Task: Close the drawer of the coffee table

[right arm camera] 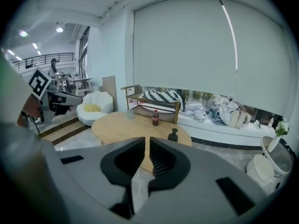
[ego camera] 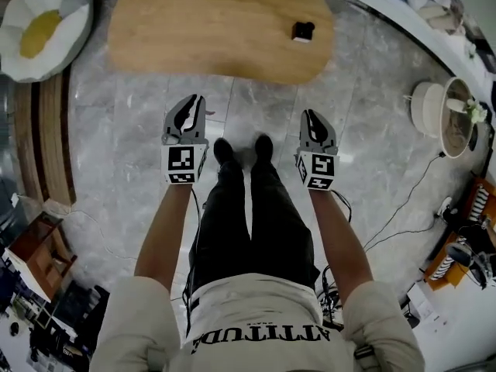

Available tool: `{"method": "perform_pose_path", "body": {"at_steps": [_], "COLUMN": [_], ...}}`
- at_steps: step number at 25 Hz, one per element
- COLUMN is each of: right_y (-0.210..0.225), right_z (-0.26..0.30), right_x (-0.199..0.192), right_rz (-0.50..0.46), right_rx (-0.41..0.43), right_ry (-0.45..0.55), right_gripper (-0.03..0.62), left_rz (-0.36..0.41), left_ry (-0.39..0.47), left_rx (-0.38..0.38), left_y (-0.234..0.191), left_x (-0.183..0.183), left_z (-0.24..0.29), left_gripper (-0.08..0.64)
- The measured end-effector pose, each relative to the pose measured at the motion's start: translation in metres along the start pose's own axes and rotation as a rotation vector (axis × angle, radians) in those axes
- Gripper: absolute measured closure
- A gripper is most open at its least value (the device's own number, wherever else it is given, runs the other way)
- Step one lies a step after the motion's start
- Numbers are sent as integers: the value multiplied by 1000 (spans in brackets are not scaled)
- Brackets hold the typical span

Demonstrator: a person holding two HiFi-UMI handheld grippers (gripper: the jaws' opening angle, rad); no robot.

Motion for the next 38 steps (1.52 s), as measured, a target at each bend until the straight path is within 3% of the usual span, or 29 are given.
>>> {"method": "perform_pose_path", "body": {"at_steps": [14, 23, 34, 38], "right_y": [-49, -66, -38, -30], "right_z": [-121, -189, -270, -303], "right_x": [100, 135, 142, 131], "right_rz": [4, 2, -18, -21], "right_rx": [69, 42, 46, 65], "right_ry": [71, 138, 224, 247], "right_gripper": [574, 574, 574, 574], "left_rz": [-21, -25, -24, -61], "left_ry": [16, 36, 99, 114], "left_rx": [-92, -187, -107, -63], "left_y": [-25, -29, 15, 40], "left_x": [97, 122, 140, 136], "left_z": [-130, -188, -244, -275], "left_gripper": [540, 540, 540, 540]}}
Point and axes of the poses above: the fingertips, and each gripper's own axes: z forward along the fingers, y to its right, x out of its top, the point moved 9 cm from there along -z, backward along the fingers
